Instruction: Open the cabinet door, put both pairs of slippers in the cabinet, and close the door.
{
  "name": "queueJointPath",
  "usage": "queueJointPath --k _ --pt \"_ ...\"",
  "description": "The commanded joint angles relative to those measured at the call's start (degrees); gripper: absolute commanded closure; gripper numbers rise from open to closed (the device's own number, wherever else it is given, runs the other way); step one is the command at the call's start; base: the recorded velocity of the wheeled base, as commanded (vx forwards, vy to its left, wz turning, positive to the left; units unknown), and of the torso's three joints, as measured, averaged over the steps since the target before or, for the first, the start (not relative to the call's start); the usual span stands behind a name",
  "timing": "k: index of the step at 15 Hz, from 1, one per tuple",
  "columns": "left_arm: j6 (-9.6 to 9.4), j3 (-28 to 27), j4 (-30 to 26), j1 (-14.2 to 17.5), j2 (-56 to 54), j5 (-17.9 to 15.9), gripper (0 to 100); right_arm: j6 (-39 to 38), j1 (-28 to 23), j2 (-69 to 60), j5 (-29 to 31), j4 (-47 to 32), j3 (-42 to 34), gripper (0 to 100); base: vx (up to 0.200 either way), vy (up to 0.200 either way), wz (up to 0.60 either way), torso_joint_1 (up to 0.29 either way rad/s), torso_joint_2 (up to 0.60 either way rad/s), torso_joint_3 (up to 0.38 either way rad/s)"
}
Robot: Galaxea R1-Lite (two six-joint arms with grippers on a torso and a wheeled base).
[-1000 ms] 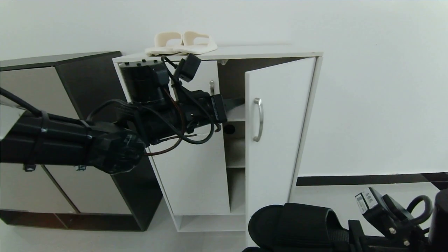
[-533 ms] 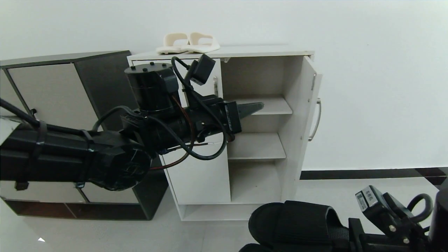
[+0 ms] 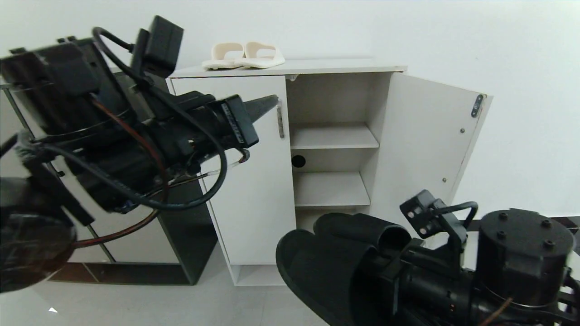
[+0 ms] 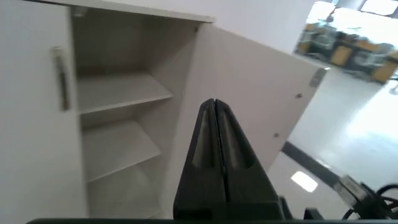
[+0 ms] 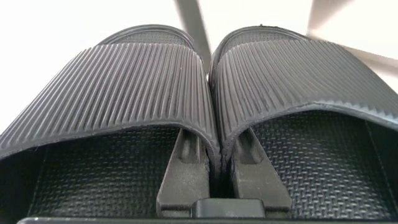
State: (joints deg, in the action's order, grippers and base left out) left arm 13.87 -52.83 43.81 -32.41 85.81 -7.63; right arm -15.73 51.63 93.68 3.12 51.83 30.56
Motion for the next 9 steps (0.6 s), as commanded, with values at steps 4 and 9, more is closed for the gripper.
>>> queueJointPath --k 4,9 --pt "-6.93 9.4 -29.4 1.0 -29.5 28.9 100 -1.7 -2.6 16.0 20.5 -4.5 14.2 100 0.000 0.000 0.00 0.000 0.00 0.000" --pt "-8.25 11.5 -50.8 28.5 -55.4 41.2 100 -3.0 -6.4 16.1 22.9 -10.0 17.3 100 0.000 0.000 0.00 0.000 0.00 0.000"
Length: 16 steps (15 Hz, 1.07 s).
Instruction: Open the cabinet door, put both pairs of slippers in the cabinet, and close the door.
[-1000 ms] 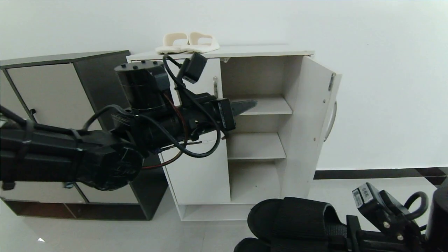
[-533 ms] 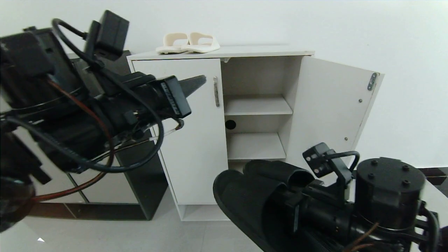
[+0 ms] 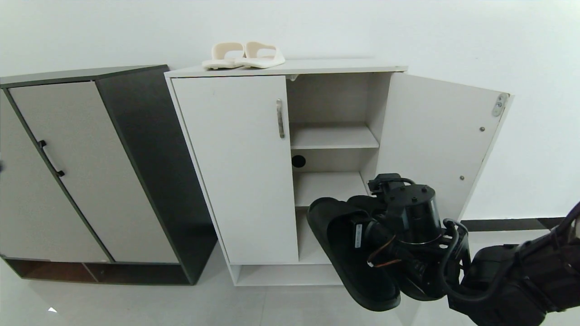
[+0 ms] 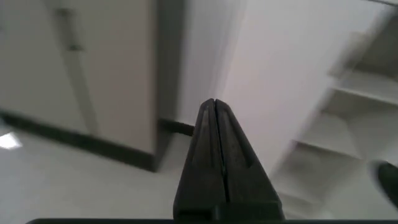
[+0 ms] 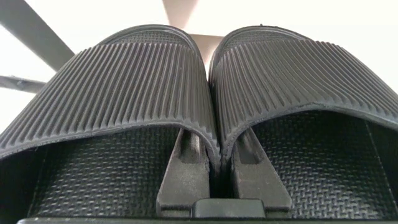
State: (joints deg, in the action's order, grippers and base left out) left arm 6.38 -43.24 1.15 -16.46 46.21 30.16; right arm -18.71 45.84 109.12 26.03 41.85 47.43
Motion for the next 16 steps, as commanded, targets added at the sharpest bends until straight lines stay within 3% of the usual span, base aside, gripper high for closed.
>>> queueJointPath --k 1,5,6,8,9,12,13,16 --pt "-1.10 3.1 -10.8 14.7 -19.3 3.3 100 0.0 -0.6 0.7 0.0 0.0 0.5 100 0.000 0.000 0.00 0.000 0.00 0.000" --pt "-5.23 23.5 -12.7 18.7 -38.0 3.1 100 -0.1 -0.5 0.6 0.1 0.2 -0.2 100 0.000 0.000 0.00 0.000 0.00 0.000" --pt "-5.41 27.2 -12.7 19.3 -41.4 3.2 100 -0.1 -0.5 0.6 0.2 0.2 -0.2 100 0.000 0.000 0.00 0.000 0.00 0.000" --pt "-1.72 32.0 -11.5 19.8 -41.9 3.3 100 -0.1 -0.4 0.7 0.1 0.2 -0.3 100 0.000 0.000 0.00 0.000 0.00 0.000" --pt "-1.45 34.5 -11.1 19.8 -41.9 1.8 100 -0.1 -0.4 0.7 0.1 0.2 -0.7 100 0.000 0.000 0.00 0.000 0.00 0.000" --pt "-2.16 38.0 -10.5 18.4 -43.1 -8.7 100 -0.3 -0.5 0.7 0.1 0.4 -0.8 100 0.000 0.000 0.00 0.000 0.00 0.000" --pt "-2.86 38.2 -9.5 16.8 -46.1 -9.9 100 -0.3 -0.5 0.7 0.1 0.4 -0.9 100 0.000 0.000 0.00 0.000 0.00 0.000" --pt "-7.87 39.6 -6.5 16.6 -46.2 -19.0 100 -0.4 -0.3 0.7 0.0 0.4 -0.9 100 0.000 0.000 0.00 0.000 0.00 0.000"
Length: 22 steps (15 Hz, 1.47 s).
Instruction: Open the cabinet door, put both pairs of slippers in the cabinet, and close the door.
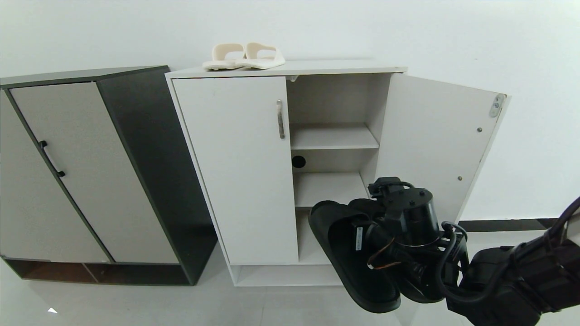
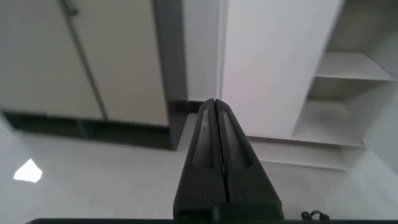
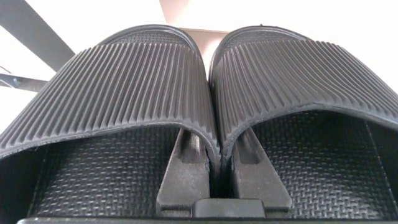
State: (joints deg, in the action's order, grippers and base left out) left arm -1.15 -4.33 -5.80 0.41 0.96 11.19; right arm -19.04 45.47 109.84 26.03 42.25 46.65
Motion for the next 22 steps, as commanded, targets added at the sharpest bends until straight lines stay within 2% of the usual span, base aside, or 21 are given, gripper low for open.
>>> queueJointPath --k 1,2,3,4,7,8,9,10,11,13,15,18,22 --pt "-1.40 1.0 1.1 -0.2 -1.0 -2.1 100 0.0 0.1 -0.1 0.0 0.1 -0.2 100 0.000 0.000 0.00 0.000 0.00 0.000" --pt "0.27 1.5 2.5 -0.2 -0.9 -9.9 100 0.1 0.1 -0.1 -0.1 0.8 -0.7 100 0.000 0.000 0.00 0.000 0.00 0.000" --pt "2.90 2.0 3.0 -0.2 -1.0 -13.0 100 0.1 0.1 0.2 -0.1 2.2 -0.9 100 0.000 0.000 0.00 0.000 0.00 0.000" --pt "3.08 2.6 3.8 -0.2 -1.0 -13.4 100 0.2 0.3 0.2 -0.1 3.0 -1.3 100 0.000 0.000 0.00 0.000 0.00 0.000" --pt "2.73 2.7 4.5 -0.2 -1.0 -12.3 100 0.3 0.8 0.3 -0.4 3.3 -1.7 100 0.000 0.000 0.00 0.000 0.00 0.000" --pt "2.38 3.3 4.5 -0.2 -1.0 -9.0 100 0.3 0.8 0.3 -0.4 3.4 -1.7 100 0.000 0.000 0.00 0.000 0.00 0.000" --pt "2.11 3.5 4.7 -0.2 -0.9 -8.4 100 0.2 0.8 0.3 -0.4 3.4 -1.7 100 0.000 0.000 0.00 0.000 0.00 0.000" --pt "-0.35 3.9 4.7 -0.2 -1.0 -7.3 100 0.3 0.8 0.3 -0.4 3.4 -1.9 100 0.000 0.000 0.00 0.000 0.00 0.000" --pt "-0.44 4.0 4.8 -0.2 -1.0 -7.8 100 0.3 0.9 0.3 -0.4 3.5 -2.4 100 0.000 0.000 0.00 0.000 0.00 0.000" --pt "-0.44 4.1 5.1 -0.2 -1.0 -7.9 100 0.2 1.2 0.3 -0.4 3.9 -2.9 100 0.000 0.000 0.00 0.000 0.00 0.000" --pt "2.11 4.2 5.5 -0.2 -1.0 -7.9 100 0.1 1.6 2.1 -1.1 3.8 -2.0 100 0.000 0.000 0.00 0.000 0.00 0.000" --pt "2.02 4.2 5.5 -0.2 -1.0 -7.9 100 -2.4 2.4 8.2 -1.2 3.9 -0.8 100 0.000 0.000 0.00 0.000 0.00 0.000" --pt "1.50 4.2 5.4 -0.2 -1.0 -8.0 100 -2.4 2.2 12.9 -1.1 2.0 5.6 100 0.000 0.000 0.00 -0.001 0.00 -0.018"
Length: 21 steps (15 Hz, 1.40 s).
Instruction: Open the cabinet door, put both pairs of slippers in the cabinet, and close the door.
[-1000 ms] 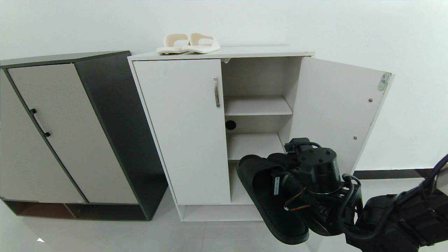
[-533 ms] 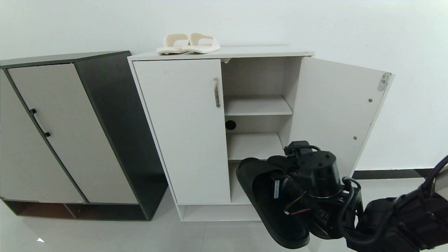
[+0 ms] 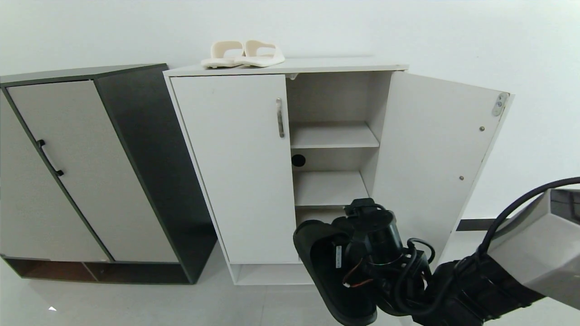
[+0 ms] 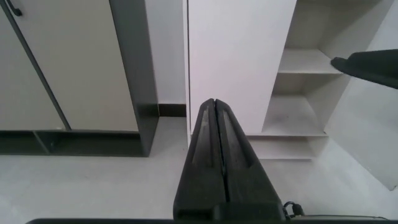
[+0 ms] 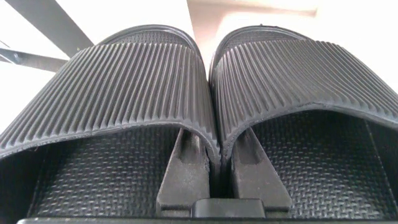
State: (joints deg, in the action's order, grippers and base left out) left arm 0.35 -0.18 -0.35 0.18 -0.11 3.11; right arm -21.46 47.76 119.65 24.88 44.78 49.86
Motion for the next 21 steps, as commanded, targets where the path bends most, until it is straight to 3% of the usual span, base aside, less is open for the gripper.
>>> queueJointPath --k 1,5,8,11,17,21 --pt "-0.09 0.0 -0.1 0.0 0.1 0.0 100 -0.1 -0.3 4.1 0.1 -3.6 5.2 100 0.000 0.000 0.00 0.007 0.01 -0.110" --pt "-0.44 0.0 -0.1 0.0 0.1 -0.5 100 -3.5 -1.8 7.5 0.3 -14.9 16.9 100 0.000 0.000 0.00 0.005 0.01 -0.171" --pt "-0.62 0.0 -0.1 0.0 0.1 -0.5 100 -4.1 -3.1 9.8 3.8 -15.0 21.1 100 0.000 0.000 0.00 0.007 0.00 -0.198" --pt "-0.71 0.0 -0.1 0.0 0.1 -0.6 100 -2.0 -3.3 10.3 7.8 -8.4 21.5 100 0.000 0.000 0.00 0.010 0.00 -0.198" --pt "-0.53 0.0 -0.1 0.0 0.1 -0.6 100 16.7 -3.5 13.8 16.0 19.9 17.0 100 0.000 0.000 0.00 0.006 0.00 -0.185" --pt "-0.53 0.0 -0.1 0.0 0.1 -0.6 100 19.1 -4.1 15.9 16.2 23.6 16.6 100 0.000 0.000 0.00 -0.001 0.00 -0.013"
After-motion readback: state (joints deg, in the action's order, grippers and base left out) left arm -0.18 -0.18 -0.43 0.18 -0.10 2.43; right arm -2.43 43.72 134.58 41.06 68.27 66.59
